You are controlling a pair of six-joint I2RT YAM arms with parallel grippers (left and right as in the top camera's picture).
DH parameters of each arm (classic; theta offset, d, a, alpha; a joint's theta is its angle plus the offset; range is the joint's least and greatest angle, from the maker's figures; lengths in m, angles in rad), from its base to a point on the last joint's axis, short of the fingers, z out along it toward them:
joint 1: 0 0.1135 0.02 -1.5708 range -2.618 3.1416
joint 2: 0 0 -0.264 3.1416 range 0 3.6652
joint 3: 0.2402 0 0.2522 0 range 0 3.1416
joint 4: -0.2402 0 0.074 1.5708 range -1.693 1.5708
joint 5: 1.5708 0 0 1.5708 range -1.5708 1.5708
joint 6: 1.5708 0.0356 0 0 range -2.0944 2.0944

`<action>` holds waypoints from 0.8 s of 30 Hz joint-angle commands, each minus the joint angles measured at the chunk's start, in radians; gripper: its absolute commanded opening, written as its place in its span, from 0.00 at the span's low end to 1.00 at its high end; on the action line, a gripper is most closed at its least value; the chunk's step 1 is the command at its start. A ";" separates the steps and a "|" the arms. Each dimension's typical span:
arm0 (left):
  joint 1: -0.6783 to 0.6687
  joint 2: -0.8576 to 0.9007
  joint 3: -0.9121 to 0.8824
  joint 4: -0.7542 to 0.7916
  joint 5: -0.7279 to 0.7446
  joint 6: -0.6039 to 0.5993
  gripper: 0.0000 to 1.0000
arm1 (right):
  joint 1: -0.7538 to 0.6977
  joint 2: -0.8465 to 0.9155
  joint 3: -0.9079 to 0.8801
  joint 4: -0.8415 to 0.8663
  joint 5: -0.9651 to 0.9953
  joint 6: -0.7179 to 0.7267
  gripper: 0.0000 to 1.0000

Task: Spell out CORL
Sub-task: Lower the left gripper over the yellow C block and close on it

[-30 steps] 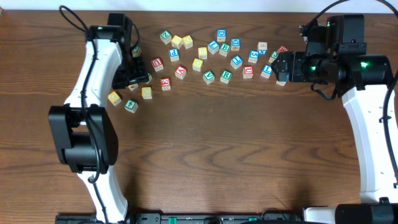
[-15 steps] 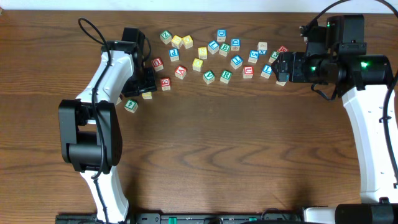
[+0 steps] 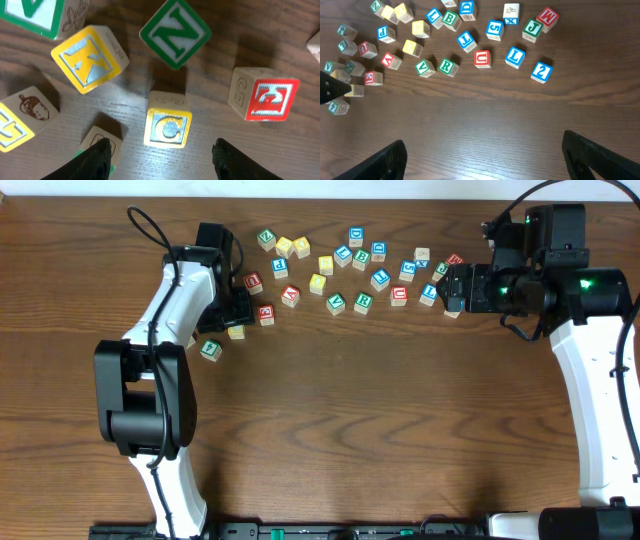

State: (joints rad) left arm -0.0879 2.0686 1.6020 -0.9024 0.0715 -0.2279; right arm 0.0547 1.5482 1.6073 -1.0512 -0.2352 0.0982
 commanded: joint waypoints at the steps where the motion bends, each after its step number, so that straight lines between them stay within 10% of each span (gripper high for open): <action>1: 0.002 -0.006 0.001 -0.013 -0.013 0.013 0.64 | 0.006 0.003 0.019 -0.001 0.002 0.009 0.94; 24: 0.001 0.023 -0.094 0.124 -0.012 0.051 0.55 | 0.006 0.003 0.019 -0.004 0.002 0.009 0.95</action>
State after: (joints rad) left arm -0.0879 2.0689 1.5127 -0.7780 0.0715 -0.1947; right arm 0.0547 1.5482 1.6073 -1.0542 -0.2352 0.0982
